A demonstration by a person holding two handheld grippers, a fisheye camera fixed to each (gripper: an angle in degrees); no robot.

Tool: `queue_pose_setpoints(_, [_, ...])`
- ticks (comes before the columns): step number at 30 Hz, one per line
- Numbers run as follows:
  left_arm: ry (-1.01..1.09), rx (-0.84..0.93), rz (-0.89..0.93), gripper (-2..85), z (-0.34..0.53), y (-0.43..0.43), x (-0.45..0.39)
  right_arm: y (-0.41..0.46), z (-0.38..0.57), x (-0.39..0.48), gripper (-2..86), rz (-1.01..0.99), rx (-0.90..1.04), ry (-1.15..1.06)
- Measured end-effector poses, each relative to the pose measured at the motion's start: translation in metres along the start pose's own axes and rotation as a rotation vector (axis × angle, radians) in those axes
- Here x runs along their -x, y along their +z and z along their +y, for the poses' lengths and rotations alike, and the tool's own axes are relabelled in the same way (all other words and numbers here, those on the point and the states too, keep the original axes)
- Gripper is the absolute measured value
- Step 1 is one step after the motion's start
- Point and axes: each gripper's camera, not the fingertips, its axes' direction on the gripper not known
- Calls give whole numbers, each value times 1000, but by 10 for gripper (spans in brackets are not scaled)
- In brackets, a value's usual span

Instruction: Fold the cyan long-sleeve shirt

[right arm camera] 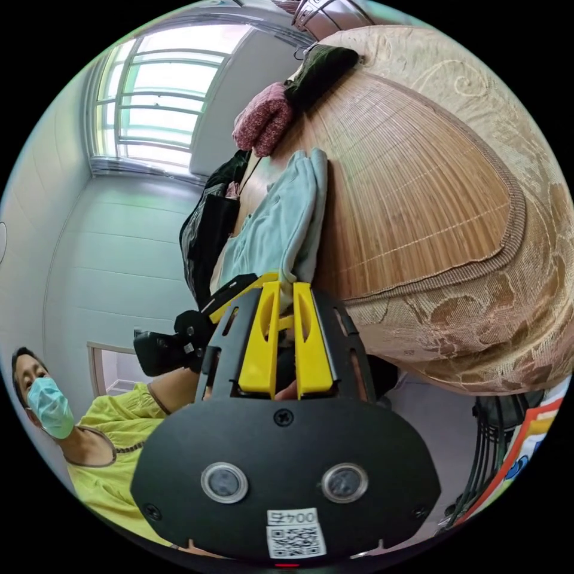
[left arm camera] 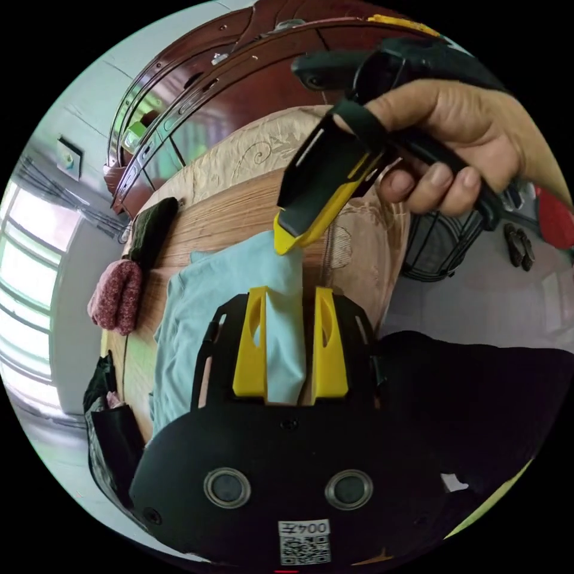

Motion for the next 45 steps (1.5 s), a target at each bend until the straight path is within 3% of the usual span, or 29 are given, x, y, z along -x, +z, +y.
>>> queue_pose_setpoints(2, [-24,49,-99,56,-11,7,-9,0,-6,5,63,5,14,-21])
queue_pose_setpoints(6, [-181,6,-33,38,-6,-3,0,-5,-25,4,171,-80,36,-19])
queue_pose_setpoints(15, [-470,-165,36,25,45,-45,26,40,-116,-36,179,-98,70,121])
queue_pose_setpoints(20, [-533,-210,74,24,74,-63,41,100,-162,-39,147,-58,152,138])
queue_pose_setpoints(22, [-551,-220,82,24,85,-68,47,131,-174,-37,96,-5,195,122])
queue_pose_setpoints(27, [-632,-267,122,25,121,-88,69,171,-177,-26,53,-4,175,115])
queue_pose_setpoints(35, [-886,-485,172,25,245,-167,127,236,-159,70,51,72,106,-17])
queue_pose_setpoints(45, [-1234,-644,278,20,450,-213,179,440,-111,188,46,279,103,-169])
